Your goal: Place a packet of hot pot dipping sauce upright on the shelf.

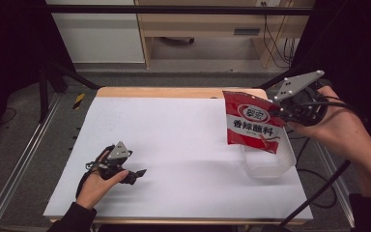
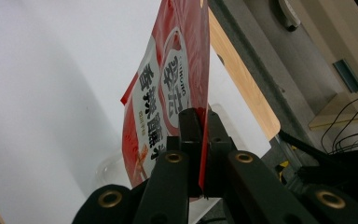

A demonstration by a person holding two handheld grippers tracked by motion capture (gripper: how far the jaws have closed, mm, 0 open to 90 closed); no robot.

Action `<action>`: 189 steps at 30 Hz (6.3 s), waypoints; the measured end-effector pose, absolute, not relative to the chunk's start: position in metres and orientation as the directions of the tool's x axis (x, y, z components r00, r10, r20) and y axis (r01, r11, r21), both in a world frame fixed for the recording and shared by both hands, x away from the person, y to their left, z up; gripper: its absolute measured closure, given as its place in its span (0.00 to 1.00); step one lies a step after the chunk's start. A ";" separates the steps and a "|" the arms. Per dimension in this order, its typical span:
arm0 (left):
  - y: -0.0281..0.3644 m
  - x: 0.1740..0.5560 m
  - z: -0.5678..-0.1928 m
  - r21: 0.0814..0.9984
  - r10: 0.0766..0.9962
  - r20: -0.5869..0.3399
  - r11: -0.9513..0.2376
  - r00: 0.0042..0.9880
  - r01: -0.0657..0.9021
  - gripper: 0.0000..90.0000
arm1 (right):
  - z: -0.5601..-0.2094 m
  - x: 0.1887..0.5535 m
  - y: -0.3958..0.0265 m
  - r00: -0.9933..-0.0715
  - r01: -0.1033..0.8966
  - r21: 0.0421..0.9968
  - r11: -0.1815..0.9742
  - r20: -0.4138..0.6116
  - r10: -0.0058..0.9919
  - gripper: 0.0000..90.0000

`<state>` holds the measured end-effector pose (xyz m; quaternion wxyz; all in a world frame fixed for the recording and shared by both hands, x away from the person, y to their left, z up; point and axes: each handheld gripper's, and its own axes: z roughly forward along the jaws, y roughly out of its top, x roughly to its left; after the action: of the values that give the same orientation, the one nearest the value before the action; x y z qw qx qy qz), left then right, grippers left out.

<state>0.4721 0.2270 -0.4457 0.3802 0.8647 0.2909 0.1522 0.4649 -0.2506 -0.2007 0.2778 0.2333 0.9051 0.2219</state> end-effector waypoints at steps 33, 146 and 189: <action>0.224 0.470 -0.450 0.732 0.609 0.041 -0.558 0.792 0.391 0.12 | -0.275 0.480 -0.299 -0.687 0.428 0.563 0.707 -0.305 0.659 1.00; 0.234 0.471 -0.446 0.752 0.642 0.030 -0.519 0.766 0.406 0.08 | -0.303 0.502 -0.109 -0.540 0.353 0.829 0.434 -0.199 0.818 0.10; 0.236 0.471 -0.445 0.759 0.653 0.038 -0.511 0.756 0.404 0.07 | -0.436 0.495 -0.098 -0.514 0.525 0.757 0.389 -0.083 0.854 0.08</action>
<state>0.4711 0.2359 -0.4455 0.3855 0.8541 0.3095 0.1616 0.4946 -0.0980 -0.4363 0.2382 0.4317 0.7987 0.3449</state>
